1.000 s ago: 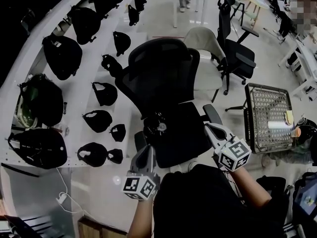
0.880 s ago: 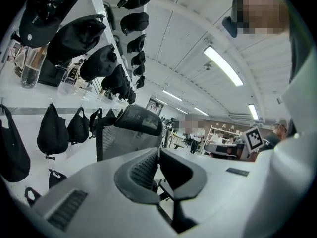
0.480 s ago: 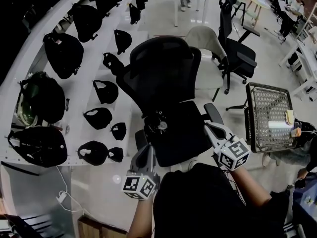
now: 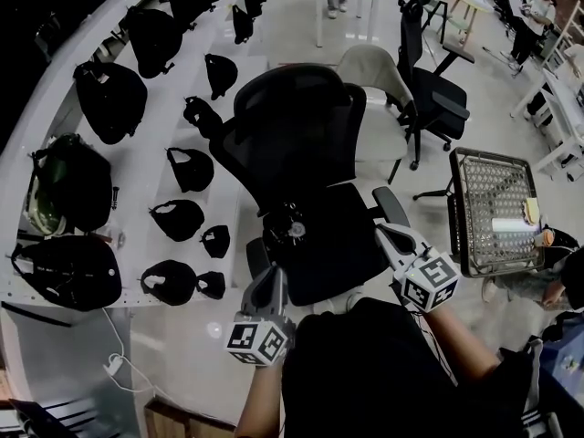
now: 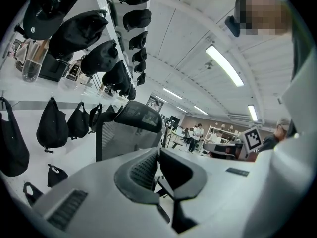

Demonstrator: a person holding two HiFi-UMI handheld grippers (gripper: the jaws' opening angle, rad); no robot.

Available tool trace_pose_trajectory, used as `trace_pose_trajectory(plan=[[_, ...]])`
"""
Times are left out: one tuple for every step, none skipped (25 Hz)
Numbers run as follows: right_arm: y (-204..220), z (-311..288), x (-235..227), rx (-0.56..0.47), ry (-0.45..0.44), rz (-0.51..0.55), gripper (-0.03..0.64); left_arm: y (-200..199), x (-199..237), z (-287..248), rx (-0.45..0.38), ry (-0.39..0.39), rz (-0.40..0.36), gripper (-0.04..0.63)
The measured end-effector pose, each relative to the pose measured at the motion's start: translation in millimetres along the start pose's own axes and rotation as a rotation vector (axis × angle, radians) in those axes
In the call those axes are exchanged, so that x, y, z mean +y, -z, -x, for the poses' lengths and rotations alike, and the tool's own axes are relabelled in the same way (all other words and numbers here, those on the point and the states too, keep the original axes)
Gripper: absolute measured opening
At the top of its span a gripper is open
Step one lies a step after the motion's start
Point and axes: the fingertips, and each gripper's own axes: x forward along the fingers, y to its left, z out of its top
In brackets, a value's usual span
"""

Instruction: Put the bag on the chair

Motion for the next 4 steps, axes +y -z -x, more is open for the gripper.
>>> trace_pose_trajectory(plan=[[0.5, 1.3, -0.5, -0.001, 0.002, 0.000, -0.002, 0.4, -1.1, -0.5, 0.000, 0.003, 0.000, 0.020], [1.3, 2.7, -1.2, -0.001, 0.004, -0.001, -0.002, 1.0, -2.3, -1.1, 0.000, 0.007, 0.000, 0.020], [2.1, 4.2, -1.9, -0.002, 0.006, -0.002, -0.002, 1.6, -3.5, -1.8, 0.001, 0.011, -0.001, 0.020], [3.0, 5.7, -2.6, -0.002, 0.008, -0.003, -0.002, 2.2, -4.7, -2.6, 0.002, 0.015, -0.002, 0.020]])
